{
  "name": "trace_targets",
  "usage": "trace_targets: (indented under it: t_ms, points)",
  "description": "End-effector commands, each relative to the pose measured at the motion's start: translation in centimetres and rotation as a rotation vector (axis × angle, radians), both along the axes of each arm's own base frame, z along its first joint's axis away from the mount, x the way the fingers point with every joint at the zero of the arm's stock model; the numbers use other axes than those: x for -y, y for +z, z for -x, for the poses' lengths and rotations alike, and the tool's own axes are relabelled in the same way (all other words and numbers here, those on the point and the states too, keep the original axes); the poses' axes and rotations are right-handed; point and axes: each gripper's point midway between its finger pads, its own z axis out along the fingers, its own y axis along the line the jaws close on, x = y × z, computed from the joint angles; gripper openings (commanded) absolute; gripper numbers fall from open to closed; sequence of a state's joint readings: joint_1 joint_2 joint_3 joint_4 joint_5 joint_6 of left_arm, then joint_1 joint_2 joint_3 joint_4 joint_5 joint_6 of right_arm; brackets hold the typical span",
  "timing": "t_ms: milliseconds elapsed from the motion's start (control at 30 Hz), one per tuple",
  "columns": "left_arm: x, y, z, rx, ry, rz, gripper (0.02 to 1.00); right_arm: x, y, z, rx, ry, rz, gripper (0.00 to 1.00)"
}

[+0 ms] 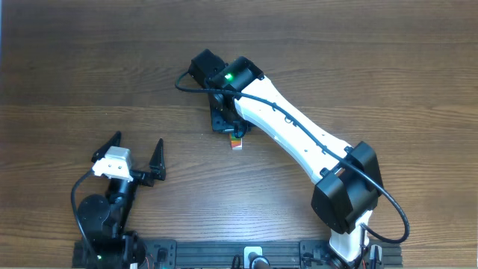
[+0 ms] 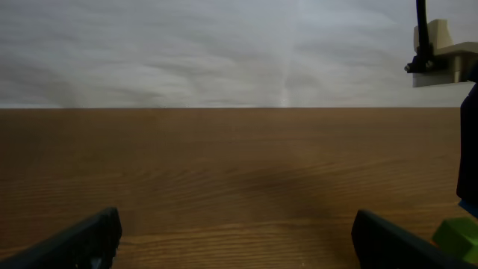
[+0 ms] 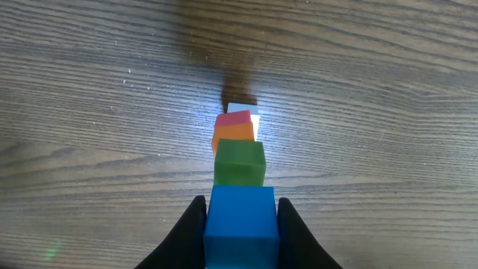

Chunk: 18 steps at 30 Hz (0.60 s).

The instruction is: Stack Cubes

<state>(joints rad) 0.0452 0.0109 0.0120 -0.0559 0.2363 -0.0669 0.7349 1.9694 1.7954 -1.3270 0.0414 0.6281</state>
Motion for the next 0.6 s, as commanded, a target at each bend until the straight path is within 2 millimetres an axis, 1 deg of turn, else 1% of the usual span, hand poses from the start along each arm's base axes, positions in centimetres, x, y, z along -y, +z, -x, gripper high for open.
trace_targets:
  t_ms: [33,600]
  points:
    - [0.29,-0.15,0.04,0.004,-0.016,-0.017,1.000,-0.26,-0.65,-0.38,0.005,-0.001,0.022,0.012]
    - [0.29,-0.15,0.04,0.004,-0.016,-0.017,1.000,-0.14,-1.44,-0.24,-0.005,-0.001,0.031,0.014]
